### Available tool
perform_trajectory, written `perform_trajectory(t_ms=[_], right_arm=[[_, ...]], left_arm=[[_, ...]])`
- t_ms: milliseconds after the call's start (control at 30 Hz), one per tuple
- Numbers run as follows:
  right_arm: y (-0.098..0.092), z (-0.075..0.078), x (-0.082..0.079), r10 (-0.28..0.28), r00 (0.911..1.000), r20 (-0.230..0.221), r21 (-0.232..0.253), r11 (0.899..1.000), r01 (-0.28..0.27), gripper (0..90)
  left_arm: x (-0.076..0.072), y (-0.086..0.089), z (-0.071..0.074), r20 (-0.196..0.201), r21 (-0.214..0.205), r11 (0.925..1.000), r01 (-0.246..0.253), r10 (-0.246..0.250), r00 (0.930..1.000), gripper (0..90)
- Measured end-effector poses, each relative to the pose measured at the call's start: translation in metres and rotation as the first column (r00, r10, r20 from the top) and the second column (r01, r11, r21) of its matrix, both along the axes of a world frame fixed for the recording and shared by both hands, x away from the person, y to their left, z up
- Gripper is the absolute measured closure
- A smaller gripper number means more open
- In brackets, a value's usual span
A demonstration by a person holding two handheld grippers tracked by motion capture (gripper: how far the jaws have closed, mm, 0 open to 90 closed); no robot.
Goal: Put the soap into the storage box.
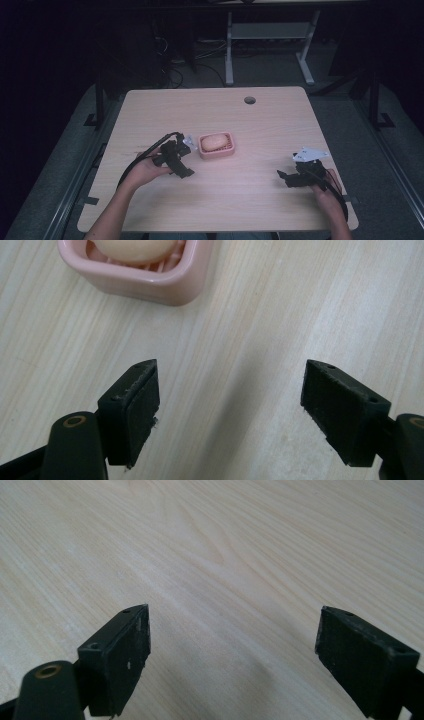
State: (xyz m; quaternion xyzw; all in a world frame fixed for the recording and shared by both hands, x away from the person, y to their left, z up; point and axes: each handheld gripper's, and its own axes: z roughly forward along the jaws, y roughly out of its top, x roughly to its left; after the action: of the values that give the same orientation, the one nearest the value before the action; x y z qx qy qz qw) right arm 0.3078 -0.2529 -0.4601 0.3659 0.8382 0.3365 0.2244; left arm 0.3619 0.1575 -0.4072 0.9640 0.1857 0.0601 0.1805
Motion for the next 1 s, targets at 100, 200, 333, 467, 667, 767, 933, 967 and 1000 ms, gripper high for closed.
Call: perform_trajectory(t_ms=[100,200,333,467,667,767,933,967,1000], right_arm=[[0.000,0.000,0.000,0.004,1.0000,0.000,-0.007,1.000,-0.004,13.9],[-0.001,-0.001,0.001,0.004,1.0000,0.000,-0.006,1.000,-0.004,13.9],[-0.001,-0.001,0.001,0.001,1.0000,0.000,-0.005,1.000,-0.001,13.9],[-0.002,-0.001,0.001,-0.006,1.0000,0.000,-0.001,1.000,0.006,13.9],[-0.003,-0.001,0.001,-0.008,1.0000,-0.002,0.000,1.000,0.008,13.9],[-0.003,-0.002,0.002,-0.012,0.9999,-0.006,0.002,1.000,0.012,13.9],[-0.003,-0.002,0.002,-0.011,0.9999,-0.006,-0.006,1.000,0.011,13.9],[-0.003,-0.002,0.002,-0.012,0.9999,-0.007,-0.005,1.000,0.012,13.9],[-0.003,-0.002,0.002,-0.012,0.9999,-0.008,-0.007,1.000,0.012,13.9]], left_arm=[[-0.003,0.003,-0.001,0.006,-0.004,1.0000,-0.006,0.006,1.0000,23.5],[-0.005,0.006,-0.003,0.008,-0.015,0.9998,-0.012,0.013,0.9999,23.5],[-0.008,0.009,-0.005,0.011,-0.019,0.9997,-0.015,0.015,0.9998,23.6],[-0.012,0.012,-0.006,0.017,-0.009,0.9999,-0.006,0.006,0.9998,23.6],[-0.017,0.017,-0.008,0.019,-0.011,0.9999,-0.013,0.013,0.9997,23.6],[-0.020,0.021,-0.009,0.021,-0.016,0.9997,-0.016,0.016,0.9996,23.5],[-0.024,0.027,-0.011,0.028,-0.014,0.9997,-0.018,0.018,0.9994,23.5],[-0.025,0.028,-0.012,0.029,-0.015,0.9996,-0.025,0.025,0.9993,23.5],[-0.025,0.030,-0.012,0.030,-0.006,0.9998,-0.020,0.020,0.9993,23.5]])
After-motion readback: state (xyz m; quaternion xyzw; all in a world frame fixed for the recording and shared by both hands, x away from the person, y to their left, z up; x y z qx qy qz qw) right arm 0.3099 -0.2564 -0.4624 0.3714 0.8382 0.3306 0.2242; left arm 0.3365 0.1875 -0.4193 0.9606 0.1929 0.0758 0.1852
